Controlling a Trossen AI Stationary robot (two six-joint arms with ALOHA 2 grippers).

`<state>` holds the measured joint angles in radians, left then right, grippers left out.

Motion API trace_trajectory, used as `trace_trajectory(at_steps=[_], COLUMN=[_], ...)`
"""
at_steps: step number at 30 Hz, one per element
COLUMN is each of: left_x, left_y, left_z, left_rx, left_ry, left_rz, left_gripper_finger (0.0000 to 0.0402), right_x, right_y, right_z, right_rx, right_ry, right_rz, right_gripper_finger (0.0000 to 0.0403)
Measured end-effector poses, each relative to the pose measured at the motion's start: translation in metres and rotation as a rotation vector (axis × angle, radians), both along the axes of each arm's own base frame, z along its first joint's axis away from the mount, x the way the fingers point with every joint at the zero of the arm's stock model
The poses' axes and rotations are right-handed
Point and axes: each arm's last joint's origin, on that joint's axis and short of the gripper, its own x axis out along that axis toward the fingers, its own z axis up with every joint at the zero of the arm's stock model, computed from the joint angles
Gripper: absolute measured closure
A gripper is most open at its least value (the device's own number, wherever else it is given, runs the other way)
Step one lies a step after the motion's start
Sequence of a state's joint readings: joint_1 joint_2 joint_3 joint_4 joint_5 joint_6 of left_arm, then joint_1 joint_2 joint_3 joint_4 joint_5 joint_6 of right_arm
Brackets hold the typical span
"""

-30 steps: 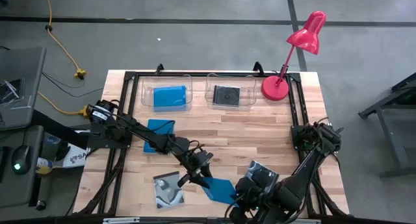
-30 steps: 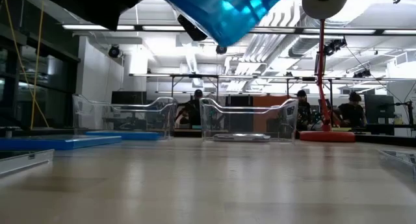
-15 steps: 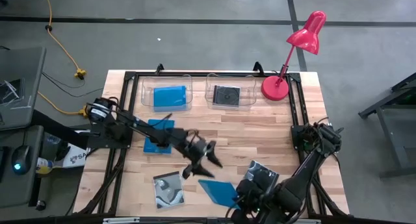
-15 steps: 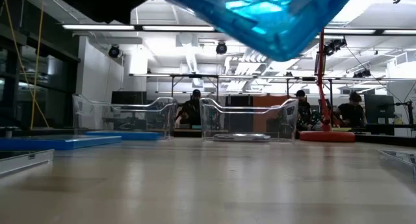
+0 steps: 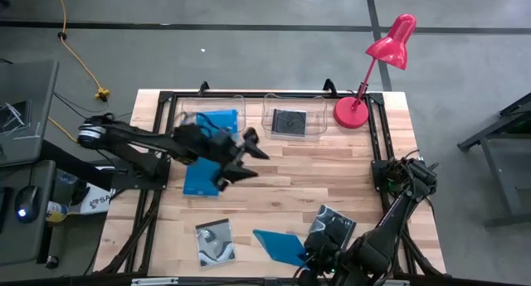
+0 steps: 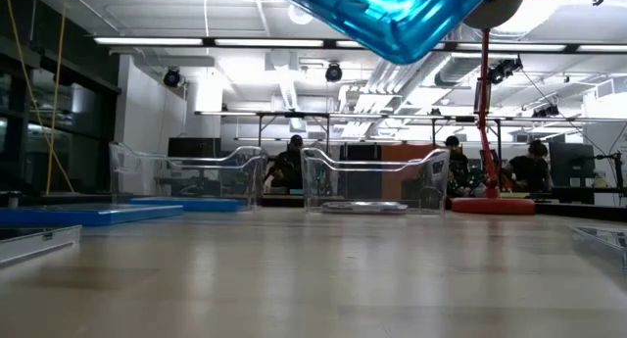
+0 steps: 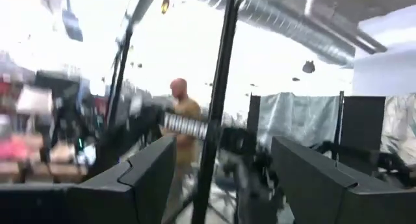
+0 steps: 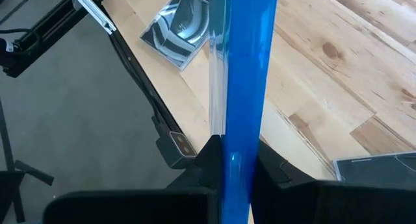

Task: Pick & place jewel cases by type
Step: Put the bottom blue CD case into the left transparent bin

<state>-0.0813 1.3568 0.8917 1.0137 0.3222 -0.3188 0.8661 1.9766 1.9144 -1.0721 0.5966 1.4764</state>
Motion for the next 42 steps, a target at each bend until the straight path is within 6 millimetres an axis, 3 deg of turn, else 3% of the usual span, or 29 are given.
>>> trace_trajectory(at_steps=[6,15,23,28,35,42], left_x=[-0.043,-0.108,-0.161,-0.172,-0.167,-0.158], left_y=[0.006,0.01,0.015,0.017,0.016,0.016], left_z=[0.037,0.073,0.086,0.081,0.071,0.067], left_rx=[0.057,0.071,0.112,0.136,0.154,0.195], left_ry=[-0.107,-0.211,-0.233,-0.151,-0.04,-0.013], left_rz=[0.11,0.118,0.18,0.203,0.198,0.209], left_gripper_finger=[0.0154,0.0154,0.0154,0.0154,0.0154,0.0154], right_x=[0.001,0.01,0.011,-0.001,-0.019,-0.031], right_y=[-0.001,0.004,0.008,0.01,0.019,0.021], right_z=[0.001,0.01,0.045,0.082,0.128,0.156], right_rx=[-0.029,-0.137,-0.241,-0.267,-0.34,-0.482], right_ry=[-0.022,-0.211,-0.453,-0.58,-0.806,-0.978], right_rz=[-0.002,0.013,0.032,0.122,0.312,0.344], right_gripper_finger=[0.038,0.038,0.038,0.038,0.038,0.038])
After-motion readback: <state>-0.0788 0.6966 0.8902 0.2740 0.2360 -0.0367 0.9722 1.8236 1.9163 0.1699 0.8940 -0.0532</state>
